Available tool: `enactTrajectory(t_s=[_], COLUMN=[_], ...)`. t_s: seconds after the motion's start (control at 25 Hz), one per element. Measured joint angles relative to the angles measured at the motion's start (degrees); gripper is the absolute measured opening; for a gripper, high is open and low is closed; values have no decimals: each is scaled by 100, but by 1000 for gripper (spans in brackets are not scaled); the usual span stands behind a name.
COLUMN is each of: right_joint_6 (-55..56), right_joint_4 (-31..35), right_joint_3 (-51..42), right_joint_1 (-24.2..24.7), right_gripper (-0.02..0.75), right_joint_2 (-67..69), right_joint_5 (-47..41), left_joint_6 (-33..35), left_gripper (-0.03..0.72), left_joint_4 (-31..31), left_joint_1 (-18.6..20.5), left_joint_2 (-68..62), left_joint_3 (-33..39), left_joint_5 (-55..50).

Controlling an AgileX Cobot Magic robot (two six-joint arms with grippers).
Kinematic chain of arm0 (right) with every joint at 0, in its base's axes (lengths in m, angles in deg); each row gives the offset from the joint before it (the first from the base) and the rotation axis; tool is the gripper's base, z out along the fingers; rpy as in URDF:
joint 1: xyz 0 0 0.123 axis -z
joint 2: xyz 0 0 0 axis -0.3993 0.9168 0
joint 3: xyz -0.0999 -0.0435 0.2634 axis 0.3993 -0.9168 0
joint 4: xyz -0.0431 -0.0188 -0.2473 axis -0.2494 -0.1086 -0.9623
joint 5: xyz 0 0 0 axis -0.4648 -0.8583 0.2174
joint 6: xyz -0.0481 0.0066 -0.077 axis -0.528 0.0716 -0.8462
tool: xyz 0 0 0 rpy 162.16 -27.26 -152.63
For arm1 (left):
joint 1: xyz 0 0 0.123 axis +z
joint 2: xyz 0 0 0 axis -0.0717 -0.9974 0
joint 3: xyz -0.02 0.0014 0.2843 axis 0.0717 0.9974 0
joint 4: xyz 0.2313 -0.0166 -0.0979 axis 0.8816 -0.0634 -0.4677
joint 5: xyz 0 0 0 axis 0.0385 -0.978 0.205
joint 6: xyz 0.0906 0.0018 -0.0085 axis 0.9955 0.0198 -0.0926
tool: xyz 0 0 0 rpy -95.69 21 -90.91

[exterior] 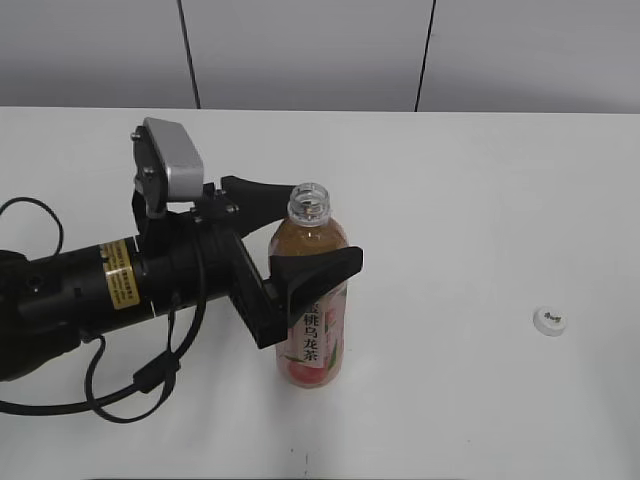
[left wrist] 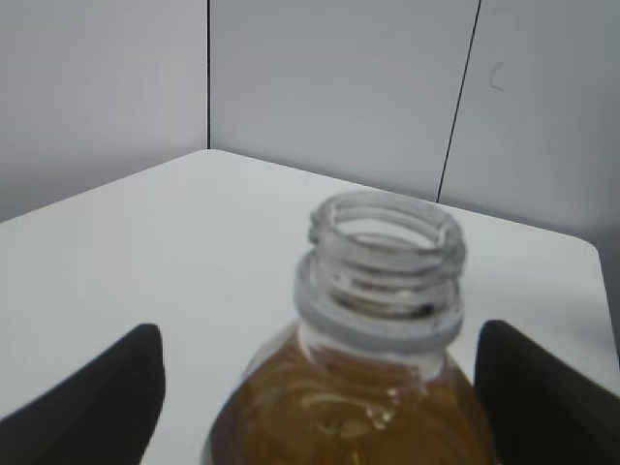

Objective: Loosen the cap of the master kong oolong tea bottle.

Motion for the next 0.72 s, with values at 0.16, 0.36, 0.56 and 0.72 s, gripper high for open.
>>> enactTrajectory(t_s=[0.16, 0.36, 0.56, 0.72], right_joint_6=[0, 0, 0, 0], right_joint_4=[0, 0, 0, 0], right_joint_3=[0, 0, 0, 0], right_joint_1=[0, 0, 0, 0], right_gripper=[544, 544, 544, 544], right_joint_2=[0, 0, 0, 0], right_joint_5=[-6, -6, -6, -6], left_joint_6=[-10, -87, -630, -971], left_gripper=[591, 591, 591, 591], left_joint_4=[-46, -63, -58, -44], left_joint_1=[0, 0, 0, 0], left_joint_2=[272, 736, 1124, 1577], left_joint_3=[0, 0, 0, 0], left_joint_5=[-5, -222, -508, -1008])
